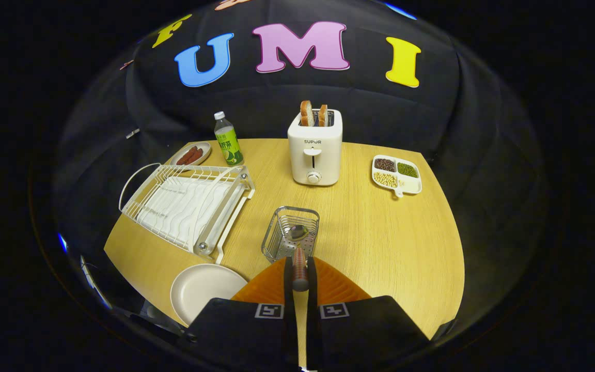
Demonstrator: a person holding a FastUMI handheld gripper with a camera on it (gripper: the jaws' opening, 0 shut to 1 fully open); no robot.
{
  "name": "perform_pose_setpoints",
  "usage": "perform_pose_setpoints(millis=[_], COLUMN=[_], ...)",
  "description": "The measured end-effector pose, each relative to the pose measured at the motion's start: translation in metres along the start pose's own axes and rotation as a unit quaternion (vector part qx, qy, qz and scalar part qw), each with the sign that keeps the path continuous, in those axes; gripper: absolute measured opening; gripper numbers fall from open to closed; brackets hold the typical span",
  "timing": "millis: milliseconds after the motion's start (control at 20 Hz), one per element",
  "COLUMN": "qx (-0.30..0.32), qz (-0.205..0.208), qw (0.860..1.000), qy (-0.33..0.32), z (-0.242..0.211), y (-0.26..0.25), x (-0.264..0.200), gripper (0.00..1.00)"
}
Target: Take the plate from the dish rack, then take the spoon from the basket and place it into the plate.
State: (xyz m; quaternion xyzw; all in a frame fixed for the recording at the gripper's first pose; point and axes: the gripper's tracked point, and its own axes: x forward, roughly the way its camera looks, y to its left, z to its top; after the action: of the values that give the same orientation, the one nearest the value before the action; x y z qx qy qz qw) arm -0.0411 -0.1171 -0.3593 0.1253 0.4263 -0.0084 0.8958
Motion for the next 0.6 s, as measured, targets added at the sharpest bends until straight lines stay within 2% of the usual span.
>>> perform_pose_setpoints(millis=[200,400,600], qx=[0.014,0.026,0.03], qz=[0.004,0.042,0.076], qw=[1.0,0.998,0.996], qy=[-0.025,-0.034,-0.029], z=[0.014,0.017,0.001], y=[0.021,0.058,0.089], x=[-0.041,-0.078,-0.1], gripper=[0.11,0.1,0.11])
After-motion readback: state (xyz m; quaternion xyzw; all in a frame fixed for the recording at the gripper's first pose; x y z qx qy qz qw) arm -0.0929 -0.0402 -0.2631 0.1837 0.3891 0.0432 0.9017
